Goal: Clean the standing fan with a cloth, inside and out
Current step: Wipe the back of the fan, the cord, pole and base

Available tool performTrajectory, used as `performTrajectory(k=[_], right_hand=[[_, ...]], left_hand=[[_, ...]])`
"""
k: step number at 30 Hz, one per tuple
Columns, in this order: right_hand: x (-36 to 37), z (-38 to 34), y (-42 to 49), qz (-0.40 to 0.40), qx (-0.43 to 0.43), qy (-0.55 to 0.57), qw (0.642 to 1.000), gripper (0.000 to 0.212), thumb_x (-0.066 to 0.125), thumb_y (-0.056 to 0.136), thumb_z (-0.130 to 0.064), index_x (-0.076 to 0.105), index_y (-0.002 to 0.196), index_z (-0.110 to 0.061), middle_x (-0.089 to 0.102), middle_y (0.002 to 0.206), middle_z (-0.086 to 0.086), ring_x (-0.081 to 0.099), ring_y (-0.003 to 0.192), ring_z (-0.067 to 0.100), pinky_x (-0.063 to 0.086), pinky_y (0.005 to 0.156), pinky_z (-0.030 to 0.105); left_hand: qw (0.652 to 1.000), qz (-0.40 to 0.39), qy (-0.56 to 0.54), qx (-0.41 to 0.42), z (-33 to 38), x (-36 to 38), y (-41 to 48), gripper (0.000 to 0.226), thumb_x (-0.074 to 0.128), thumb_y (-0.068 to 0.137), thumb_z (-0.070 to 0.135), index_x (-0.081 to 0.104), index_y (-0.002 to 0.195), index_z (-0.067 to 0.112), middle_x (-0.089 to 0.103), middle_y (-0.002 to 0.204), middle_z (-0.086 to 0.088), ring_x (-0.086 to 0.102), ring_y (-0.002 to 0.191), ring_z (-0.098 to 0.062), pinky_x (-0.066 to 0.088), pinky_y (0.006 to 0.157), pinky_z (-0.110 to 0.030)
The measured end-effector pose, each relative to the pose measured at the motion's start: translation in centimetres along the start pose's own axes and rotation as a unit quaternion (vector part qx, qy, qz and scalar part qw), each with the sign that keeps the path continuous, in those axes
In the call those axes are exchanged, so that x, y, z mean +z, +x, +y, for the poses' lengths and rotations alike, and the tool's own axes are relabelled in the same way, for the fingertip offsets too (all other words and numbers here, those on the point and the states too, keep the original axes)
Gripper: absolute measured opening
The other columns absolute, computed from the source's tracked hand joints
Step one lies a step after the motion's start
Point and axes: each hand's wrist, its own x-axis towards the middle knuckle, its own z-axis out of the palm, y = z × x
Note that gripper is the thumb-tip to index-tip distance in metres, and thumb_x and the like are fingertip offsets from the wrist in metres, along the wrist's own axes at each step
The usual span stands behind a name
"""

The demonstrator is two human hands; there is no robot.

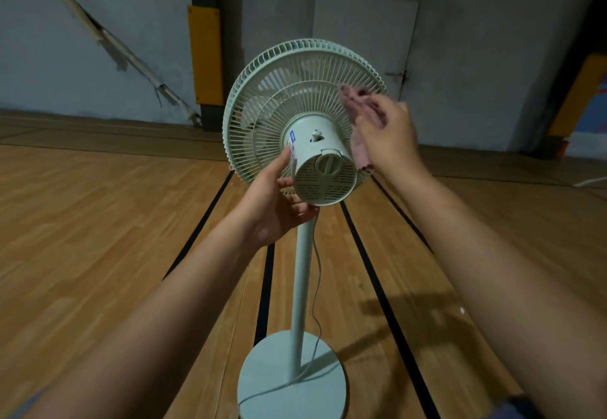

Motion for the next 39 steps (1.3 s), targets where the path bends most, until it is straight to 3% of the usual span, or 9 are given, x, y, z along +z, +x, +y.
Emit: performTrajectory(k=[2, 6, 8, 15, 23, 26, 30, 36, 39], right_hand=[[1.5, -0.9, 1.0, -0.06, -0.034, -0.052, 0.996, 0.036, 0.062, 0.105, -0.025, 0.065, 0.14, -0.02, 0.048, 0.126, 0.001, 0.053, 0.117, 0.017, 0.043, 0.092, 0.012], [3.8, -1.5, 1.0, -0.153, -0.051, -0.132, 0.978, 0.04, 0.048, 0.111, -0.035, 0.062, 0.146, -0.021, 0.052, 0.133, 0.001, 0.038, 0.135, 0.023, 0.032, 0.114, 0.037], [4.1, -1.3, 0.3, -0.167, -0.057, -0.11, 0.978, 0.041, 0.045, 0.113, -0.032, 0.06, 0.148, -0.019, 0.048, 0.13, -0.004, 0.035, 0.134, 0.02, 0.027, 0.113, 0.034], [2.8, 0.6, -2.8, -0.111, -0.109, -0.095, 0.983, 0.038, 0.049, 0.112, -0.025, 0.061, 0.147, -0.016, 0.046, 0.121, -0.005, 0.038, 0.125, 0.017, 0.03, 0.112, 0.027], [1.4, 2.0, -8.0, -0.073, -0.128, -0.083, 0.986, 0.047, 0.043, 0.108, -0.042, 0.058, 0.149, -0.028, 0.042, 0.115, -0.005, 0.044, 0.116, 0.015, 0.037, 0.101, 0.02], [1.2, 1.6, -7.4, -0.083, -0.109, -0.055, 0.989, 0.043, 0.046, 0.109, -0.036, 0.06, 0.147, -0.023, 0.04, 0.113, -0.008, 0.048, 0.117, 0.018, 0.043, 0.102, 0.027], [1.8, 0.6, -4.6, -0.114, -0.036, -0.05, 0.992, 0.041, 0.048, 0.112, -0.028, 0.056, 0.15, -0.015, 0.038, 0.117, -0.003, 0.051, 0.111, 0.013, 0.042, 0.094, 0.017], [3.1, 0.3, -1.2, -0.153, 0.05, -0.019, 0.987, 0.04, 0.045, 0.113, -0.038, 0.059, 0.146, -0.02, 0.034, 0.124, 0.003, 0.043, 0.119, 0.016, 0.04, 0.1, 0.013], [3.6, 0.5, -1.9, -0.129, 0.069, 0.007, 0.989, 0.039, 0.044, 0.114, -0.033, 0.059, 0.142, -0.01, 0.035, 0.125, 0.003, 0.043, 0.119, 0.015, 0.037, 0.115, 0.03]], left_hand=[[1.0, 0.0, -0.007, 0.003, 0.1, 0.7, 0.5, 0.079, 0.069, 0.092, 0.072, 0.062, 0.13, 0.003, 0.068, 0.088, -0.012, 0.062, 0.078, -0.024, 0.056, 0.089, -0.04], [0.999, -0.021, 0.001, 0.033, 0.0, 1.9, 0.4, 0.06, 0.061, 0.101, 0.067, 0.072, 0.129, 0.015, 0.081, 0.117, -0.018, 0.075, 0.107, -0.032, 0.056, 0.09, -0.041], [0.998, -0.024, -0.012, 0.061, 0.2, 2.4, 0.2, 0.051, 0.057, 0.105, 0.062, 0.074, 0.131, 0.022, 0.08, 0.123, -0.014, 0.077, 0.113, -0.03, 0.06, 0.083, -0.038], [0.994, -0.01, -0.013, 0.11, -1.1, 3.7, 0.0, 0.052, 0.059, 0.106, 0.053, 0.067, 0.143, 0.017, 0.076, 0.132, -0.017, 0.076, 0.116, -0.031, 0.062, 0.079, -0.038], [0.994, -0.041, 0.001, 0.1, -1.1, 3.3, 0.4, 0.056, 0.054, 0.107, 0.052, 0.064, 0.148, 0.016, 0.075, 0.131, -0.02, 0.075, 0.102, -0.024, 0.061, 0.073, -0.034], [0.995, -0.047, 0.004, 0.092, -1.0, 3.1, 0.2, 0.054, 0.055, 0.105, 0.053, 0.065, 0.146, 0.019, 0.074, 0.134, -0.021, 0.075, 0.105, -0.026, 0.062, 0.077, -0.036], [0.996, -0.036, 0.006, 0.085, -1.0, 2.7, 0.3, 0.05, 0.056, 0.105, 0.053, 0.069, 0.138, 0.018, 0.077, 0.129, -0.019, 0.075, 0.111, -0.032, 0.056, 0.093, -0.045], [0.997, -0.011, 0.008, 0.071, -0.8, 2.3, 0.5, 0.05, 0.06, 0.102, 0.056, 0.074, 0.131, 0.018, 0.081, 0.121, -0.014, 0.075, 0.12, -0.037, 0.059, 0.091, -0.043], [0.998, -0.008, 0.003, 0.069, -0.6, 2.2, 0.4, 0.05, 0.061, 0.101, 0.057, 0.074, 0.129, 0.018, 0.082, 0.118, -0.013, 0.08, 0.107, -0.03, 0.063, 0.084, -0.039]])
